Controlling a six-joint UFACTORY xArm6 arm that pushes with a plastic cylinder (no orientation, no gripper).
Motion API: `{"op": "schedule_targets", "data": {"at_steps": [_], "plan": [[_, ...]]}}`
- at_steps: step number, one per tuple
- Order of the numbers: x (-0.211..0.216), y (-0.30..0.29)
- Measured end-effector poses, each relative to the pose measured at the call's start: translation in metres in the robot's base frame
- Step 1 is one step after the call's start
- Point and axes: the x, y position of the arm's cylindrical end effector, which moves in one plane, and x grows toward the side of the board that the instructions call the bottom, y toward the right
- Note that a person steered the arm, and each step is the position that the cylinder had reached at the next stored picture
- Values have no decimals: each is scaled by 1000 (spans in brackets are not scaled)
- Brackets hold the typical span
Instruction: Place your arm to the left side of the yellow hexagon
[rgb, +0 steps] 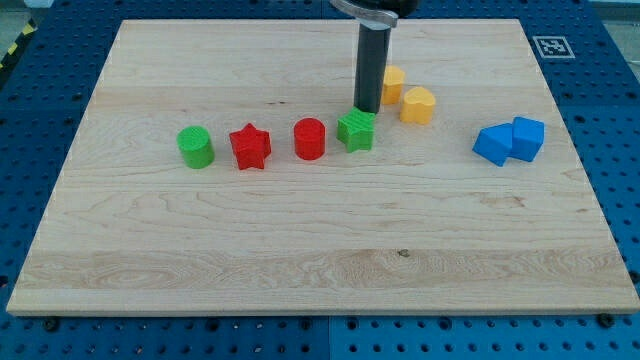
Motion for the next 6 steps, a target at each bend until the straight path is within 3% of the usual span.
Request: {"op": "schedule_targets", "data": {"at_steps": [3, 6], "plan": [[4, 52], [-20, -48]]}}
